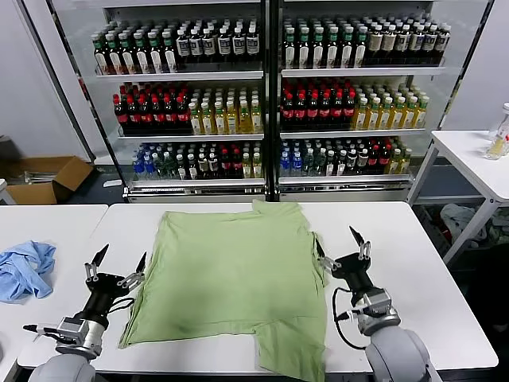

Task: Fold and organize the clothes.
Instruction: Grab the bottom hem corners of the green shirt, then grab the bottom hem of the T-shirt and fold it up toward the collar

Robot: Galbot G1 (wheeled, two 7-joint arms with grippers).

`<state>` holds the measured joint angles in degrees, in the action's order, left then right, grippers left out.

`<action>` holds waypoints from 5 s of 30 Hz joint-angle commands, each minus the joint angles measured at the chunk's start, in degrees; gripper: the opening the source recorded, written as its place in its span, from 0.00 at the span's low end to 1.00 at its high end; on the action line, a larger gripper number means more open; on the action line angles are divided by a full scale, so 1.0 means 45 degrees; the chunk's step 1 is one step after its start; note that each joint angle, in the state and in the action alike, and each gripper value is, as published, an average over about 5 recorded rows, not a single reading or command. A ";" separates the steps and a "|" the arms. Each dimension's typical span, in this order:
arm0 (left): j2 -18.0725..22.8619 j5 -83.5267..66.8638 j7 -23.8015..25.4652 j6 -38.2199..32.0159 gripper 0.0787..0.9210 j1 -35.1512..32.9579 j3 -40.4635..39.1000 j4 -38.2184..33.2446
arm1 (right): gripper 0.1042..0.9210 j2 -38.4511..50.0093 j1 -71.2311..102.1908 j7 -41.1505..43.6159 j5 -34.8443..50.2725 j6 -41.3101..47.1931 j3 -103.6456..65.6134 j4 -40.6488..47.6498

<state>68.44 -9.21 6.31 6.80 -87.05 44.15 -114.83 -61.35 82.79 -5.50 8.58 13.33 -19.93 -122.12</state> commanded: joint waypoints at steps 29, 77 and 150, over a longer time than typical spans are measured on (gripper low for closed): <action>0.0441 -0.0651 0.0025 0.4434 0.88 -0.3309 0.0557 -0.1540 | 0.88 0.0803 0.3691 -0.1334 0.1263 0.0117 0.1085 -0.0846; -0.0064 -0.1489 0.0037 0.4119 0.01 -0.4870 0.0518 -0.3340 | 0.02 0.2050 0.4852 -0.0847 0.3465 0.0840 -0.1120 -0.2483; -0.0672 -0.3123 -0.0112 0.4626 0.57 0.1537 -0.1141 0.0677 | 0.68 0.1014 -0.0490 -0.0647 0.3737 0.2894 0.0004 0.0212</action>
<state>66.24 -21.56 5.83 26.91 -77.80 37.83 -107.76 -58.15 78.67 -8.76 25.01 26.13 -18.09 -118.80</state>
